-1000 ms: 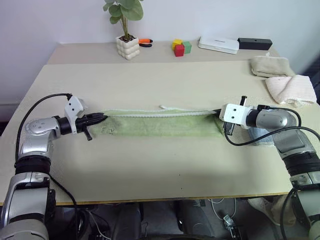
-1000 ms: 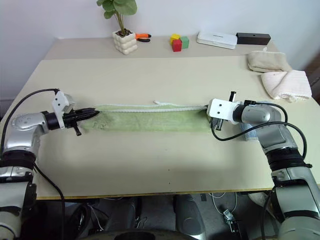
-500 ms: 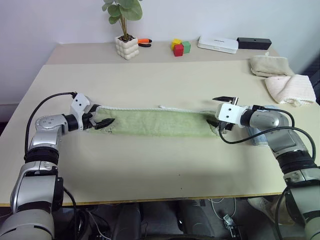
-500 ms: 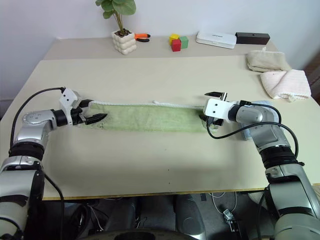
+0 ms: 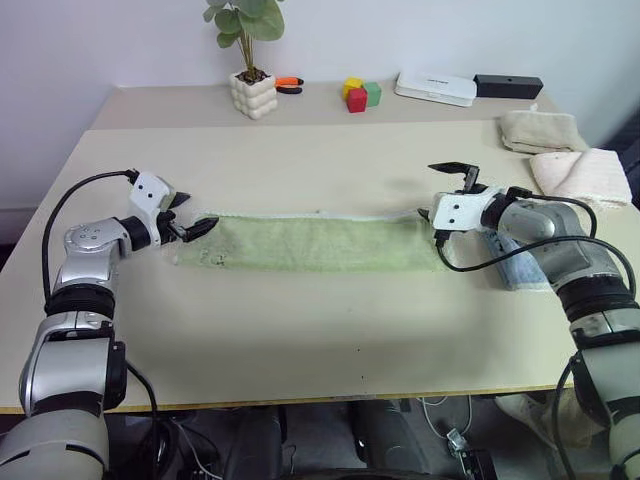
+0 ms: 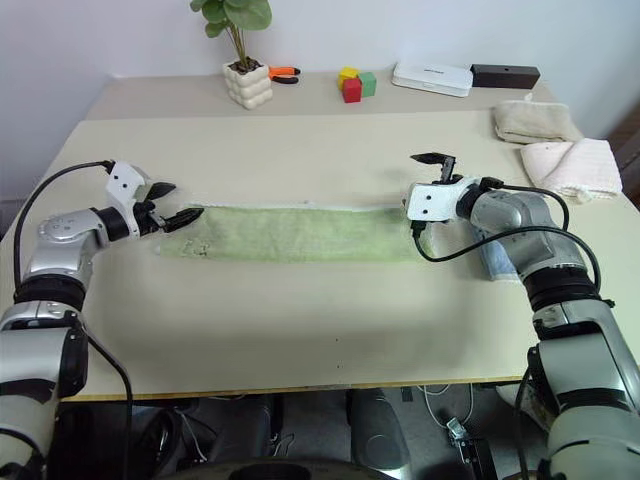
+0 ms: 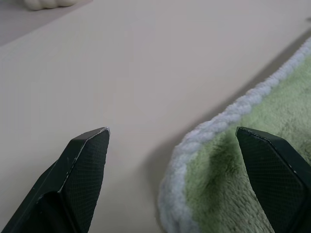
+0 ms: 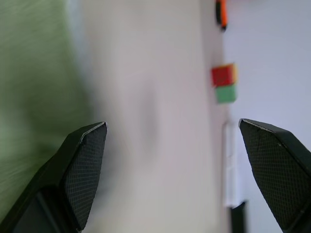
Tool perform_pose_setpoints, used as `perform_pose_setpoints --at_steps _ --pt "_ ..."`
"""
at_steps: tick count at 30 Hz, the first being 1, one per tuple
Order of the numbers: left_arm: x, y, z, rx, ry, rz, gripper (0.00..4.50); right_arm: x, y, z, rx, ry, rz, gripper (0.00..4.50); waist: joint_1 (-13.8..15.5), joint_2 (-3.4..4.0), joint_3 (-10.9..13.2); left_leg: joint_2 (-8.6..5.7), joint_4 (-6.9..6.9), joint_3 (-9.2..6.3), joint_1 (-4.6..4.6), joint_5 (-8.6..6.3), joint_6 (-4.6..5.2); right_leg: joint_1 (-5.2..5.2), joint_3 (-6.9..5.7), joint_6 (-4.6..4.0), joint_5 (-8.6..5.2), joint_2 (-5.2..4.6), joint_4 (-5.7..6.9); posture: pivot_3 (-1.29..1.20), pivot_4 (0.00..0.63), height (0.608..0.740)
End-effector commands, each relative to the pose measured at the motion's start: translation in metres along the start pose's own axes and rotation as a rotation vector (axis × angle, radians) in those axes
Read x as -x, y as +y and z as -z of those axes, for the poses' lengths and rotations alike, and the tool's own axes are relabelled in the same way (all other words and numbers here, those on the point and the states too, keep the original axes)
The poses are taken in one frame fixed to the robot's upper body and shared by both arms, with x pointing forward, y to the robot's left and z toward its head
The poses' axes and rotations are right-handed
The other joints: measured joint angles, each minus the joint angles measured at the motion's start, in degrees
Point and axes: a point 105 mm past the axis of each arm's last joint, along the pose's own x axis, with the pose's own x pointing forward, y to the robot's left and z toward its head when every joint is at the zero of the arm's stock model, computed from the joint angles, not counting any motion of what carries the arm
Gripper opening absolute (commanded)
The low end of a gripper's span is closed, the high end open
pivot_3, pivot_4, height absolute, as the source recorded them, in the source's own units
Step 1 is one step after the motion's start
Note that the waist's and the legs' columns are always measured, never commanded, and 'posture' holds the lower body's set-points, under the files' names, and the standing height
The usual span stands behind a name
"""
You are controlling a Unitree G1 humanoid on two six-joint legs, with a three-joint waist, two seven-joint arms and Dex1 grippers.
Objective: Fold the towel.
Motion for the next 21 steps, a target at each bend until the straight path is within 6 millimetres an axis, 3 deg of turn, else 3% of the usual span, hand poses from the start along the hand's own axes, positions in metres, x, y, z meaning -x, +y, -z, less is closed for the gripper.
perform_pose_setpoints --at_steps 1,2,5,8,9,10,12,14,16,19,21 --pt "0.007 0.006 -0.013 -0.006 -0.052 -0.016 3.74 0.008 0.005 0.0 -0.061 -0.017 -0.046 4.22 0.0 -0.01 0.0 0.0 0.0 0.0 0.0 0.0 0.0 0.01 0.0 0.0 0.0 0.0 0.0 0.0 0.15 0.74" --pt "0.008 0.004 -0.011 -0.001 -0.053 -0.008 3.55 0.011 0.015 0.001 -0.081 -0.014 -0.084 3.94 0.1 -0.03 0.0 0.0 0.0 -0.01 0.0 0.0 0.0 0.02 0.0 0.0 0.0 0.0 -0.01 0.0 0.15 0.74" --pt "0.009 0.001 -0.011 0.028 -0.059 0.0 2.08 0.014 0.017 0.001 -0.114 -0.008 -0.067 2.74 0.1 -0.01 0.0 -0.01 0.0 -0.02 0.0 0.0 0.0 0.06 -0.02 0.01 0.0 -0.04 -0.03 0.0 0.15 0.74" --pt "0.007 0.006 -0.033 0.074 -0.142 -0.039 0.39 0.011 -0.019 -0.015 -0.331 -0.076 0.146 1.02 -0.2 0.02 0.0 -0.01 0.02 -0.02 0.0 0.0 0.0 0.01 -0.01 0.0 0.0 -0.02 0.04 0.0 0.15 0.74" --pt "0.004 0.006 -0.048 0.122 -0.206 -0.057 0.03 0.007 -0.037 -0.029 -0.516 -0.146 0.285 0.62 -0.4 0.01 0.0 0.01 0.03 -0.03 0.01 0.0 0.0 0.0 -0.01 0.0 0.0 0.0 0.06 0.0 0.15 0.74" --pt "0.001 0.003 -0.062 0.156 -0.26 -0.064 0.0 0.004 -0.047 -0.041 -0.681 -0.201 0.392 0.12 -0.7 -0.01 0.0 0.04 0.04 -0.07 0.0 0.0 0.0 0.01 -0.01 0.0 0.0 0.04 0.09 0.0 0.15 0.74" --pt "-0.005 -0.005 -0.077 0.218 -0.316 -0.086 0.0 -0.001 -0.047 -0.063 -0.877 -0.244 0.472 0.04 -0.9 0.01 0.0 0.1 0.01 -0.16 0.01 0.01 -0.02 0.01 -0.05 -0.01 0.0 0.08 0.16 0.0 0.15 0.74" --pt "-0.01 -0.02 -0.078 0.25 -0.318 -0.083 0.0 -0.005 -0.035 -0.074 -0.995 -0.213 0.507 0.04 -0.7 -0.01 0.0 0.08 0.0 -0.19 -0.01 0.01 -0.03 0.01 -0.08 -0.01 0.0 0.05 0.16 0.0 0.15 0.74" --pt "-0.016 -0.042 -0.077 0.278 -0.308 -0.066 0.0 -0.007 -0.017 -0.08 -1.123 -0.149 0.534 0.04 -0.3 0.0 0.0 0.01 -0.03 -0.16 -0.03 0.01 -0.03 0.01 -0.08 0.0 0.0 -0.05 0.08 0.0 0.15 0.74" --pt "-0.02 -0.063 -0.076 0.298 -0.29 -0.036 0.0 -0.007 0.0 -0.087 -1.174 -0.089 0.529 0.04 0.3 0.02 0.0 -0.02 -0.02 -0.12 -0.08 0.01 -0.04 -0.01 -0.05 0.0 0.0 -0.1 0.04 0.0 0.15 0.74" --pt "-0.032 -0.071 -0.063 0.383 -0.285 -0.11 0.0 -0.013 0.029 -0.084 -1.249 0.007 0.52 0.04 0.7 -0.01 0.0 -0.04 0.04 -0.13 -0.11 0.03 -0.07 -0.01 -0.06 0.01 0.01 -0.09 0.06 0.0 0.15 0.74"
